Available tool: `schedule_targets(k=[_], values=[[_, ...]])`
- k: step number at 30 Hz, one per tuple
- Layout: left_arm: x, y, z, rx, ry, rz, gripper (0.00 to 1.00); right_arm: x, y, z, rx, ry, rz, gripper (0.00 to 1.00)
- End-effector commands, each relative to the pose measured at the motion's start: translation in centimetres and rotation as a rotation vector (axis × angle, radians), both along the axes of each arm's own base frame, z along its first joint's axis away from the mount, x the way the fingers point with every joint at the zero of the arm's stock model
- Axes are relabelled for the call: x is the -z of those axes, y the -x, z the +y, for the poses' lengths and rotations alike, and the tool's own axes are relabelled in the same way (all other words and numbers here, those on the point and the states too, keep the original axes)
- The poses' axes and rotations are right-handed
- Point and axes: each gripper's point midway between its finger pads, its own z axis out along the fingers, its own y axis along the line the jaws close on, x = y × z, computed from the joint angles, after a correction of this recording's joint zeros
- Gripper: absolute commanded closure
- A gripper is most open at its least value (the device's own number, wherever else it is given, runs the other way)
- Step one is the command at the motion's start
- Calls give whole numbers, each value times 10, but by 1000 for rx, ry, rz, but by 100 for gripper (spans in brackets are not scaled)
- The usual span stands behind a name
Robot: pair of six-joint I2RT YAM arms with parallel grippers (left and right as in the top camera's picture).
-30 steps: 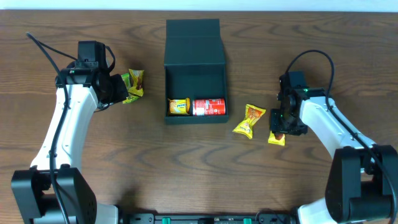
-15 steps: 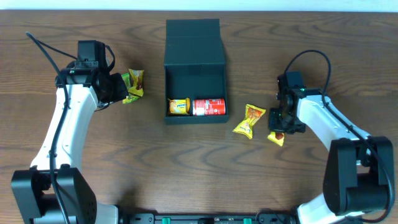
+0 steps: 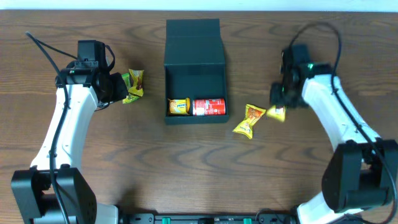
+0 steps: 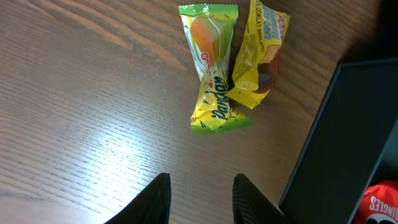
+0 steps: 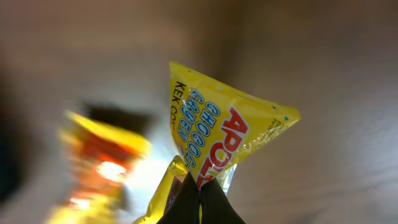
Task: Pack container
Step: 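Carry the Apollo packet into the box and release it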
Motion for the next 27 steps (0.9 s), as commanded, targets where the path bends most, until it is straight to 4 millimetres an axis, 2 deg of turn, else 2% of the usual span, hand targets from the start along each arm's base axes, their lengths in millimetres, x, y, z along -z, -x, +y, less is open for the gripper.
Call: schedule_targets(k=[1, 4, 6, 10, 13, 16, 18, 27], values=[[1, 0, 1, -7, 2, 1, 66, -54, -38, 25, -98, 0, -166, 98], [1, -1, 1, -7, 4, -3, 66, -92, -63, 61, -200, -32, -300, 98], [0, -2, -1, -3, 13, -10, 66, -100, -71, 87, -252, -54, -334, 98], [-1, -5, -4, 3, 29, -22, 67, -90, -80, 142, -388, -48, -302, 98], [0, -2, -4, 4, 30, -9, 67, -72, -79, 171, -456, -10, -246, 98], [1, 0, -4, 3, 30, -1, 69, -44, -78, 180, -473, -11, -182, 99], [1, 0, -4, 3, 30, -1, 69, -32, -78, 184, -482, -29, -158, 99], [1, 0, -4, 3, 30, -1, 69, -26, -66, 203, -535, -89, -125, 98]])
